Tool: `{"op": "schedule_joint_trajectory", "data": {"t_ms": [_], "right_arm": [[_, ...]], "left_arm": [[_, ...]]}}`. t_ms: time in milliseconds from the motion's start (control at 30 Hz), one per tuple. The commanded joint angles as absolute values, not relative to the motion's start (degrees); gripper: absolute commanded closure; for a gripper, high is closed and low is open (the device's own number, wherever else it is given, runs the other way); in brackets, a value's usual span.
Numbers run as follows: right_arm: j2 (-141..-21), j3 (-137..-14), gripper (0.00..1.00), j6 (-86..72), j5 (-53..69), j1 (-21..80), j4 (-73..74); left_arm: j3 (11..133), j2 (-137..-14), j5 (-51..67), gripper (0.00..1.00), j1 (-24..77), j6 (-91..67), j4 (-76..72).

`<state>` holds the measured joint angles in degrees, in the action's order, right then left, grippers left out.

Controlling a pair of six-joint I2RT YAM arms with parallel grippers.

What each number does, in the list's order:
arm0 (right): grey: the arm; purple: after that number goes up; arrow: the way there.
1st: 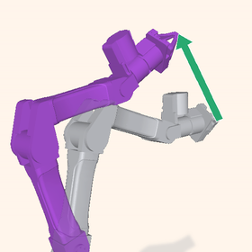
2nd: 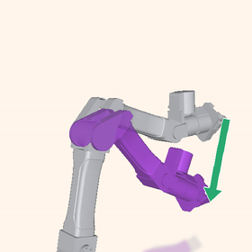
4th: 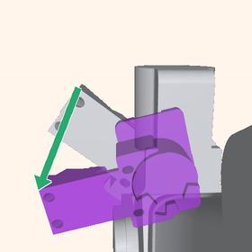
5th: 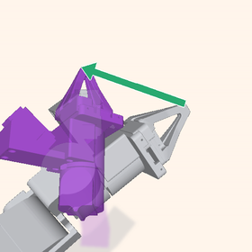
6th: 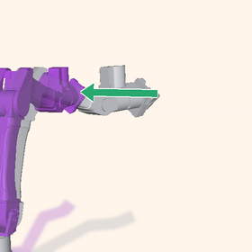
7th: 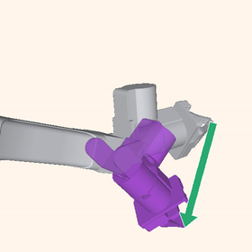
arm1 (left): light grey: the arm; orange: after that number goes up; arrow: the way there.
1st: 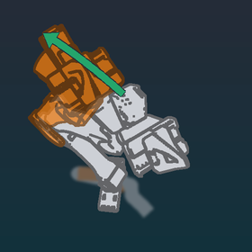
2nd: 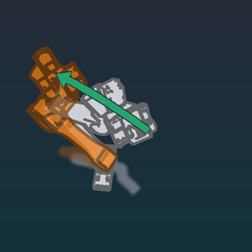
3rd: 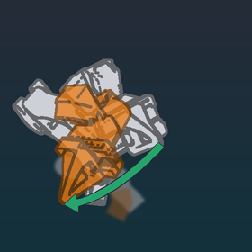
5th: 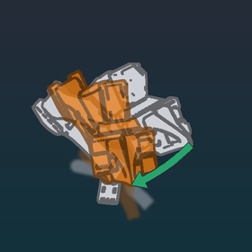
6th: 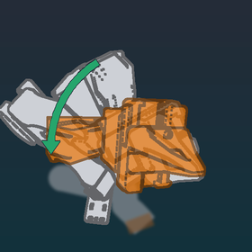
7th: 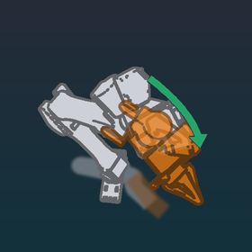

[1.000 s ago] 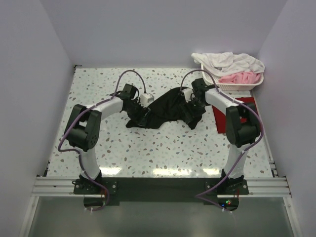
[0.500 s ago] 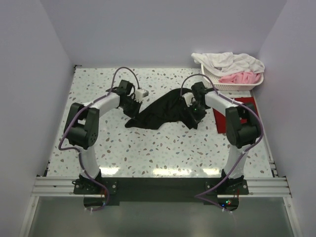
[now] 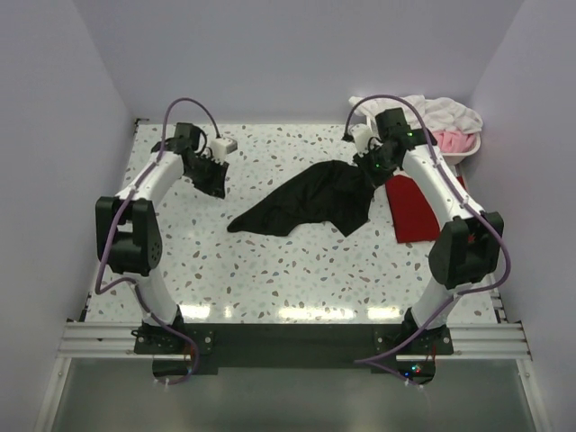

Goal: Fold and stack the t-shirts
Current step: Flatten the tshirt out

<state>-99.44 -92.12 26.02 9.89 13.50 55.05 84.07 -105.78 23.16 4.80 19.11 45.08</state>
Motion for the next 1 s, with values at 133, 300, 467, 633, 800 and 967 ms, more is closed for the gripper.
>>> {"op": "schedule_joint_trajectory", "data": {"t_ms": [133, 300, 467, 633, 800, 967], "right_arm": [[-103.71, -103.0, 1.0, 22.07, 18.36, 8.35, 65.21], [-103.01, -104.15, 1.0, 18.73, 19.69, 6.68, 63.37], [-102.4, -104.94, 1.0, 18.11, 19.42, 6.06, 63.46], [-101.16, -105.47, 1.0, 18.28, 17.76, 5.8, 62.84], [-101.86, -109.58, 1.0, 19.51, 16.35, 5.01, 63.01], [-99.85, -110.84, 1.0, 24.77, 15.74, 4.13, 66.09]], "left_arm": [[77.09, -103.09, 26.99, 0.5, 6.33, 22.15, 42.9], [72.95, -104.32, 24.61, 0.49, 8.26, 22.5, 40.17], [69.53, -106.16, 22.16, 0.49, 11.06, 21.97, 36.05], [68.12, -108.36, 18.99, 0.58, 13.62, 20.31, 33.14], [71.1, -109.51, 19.07, 1.0, 11.53, 18.72, 34.88], [75.14, -104.34, 21.88, 1.0, 2.75, 24.41, 43.13]]}}
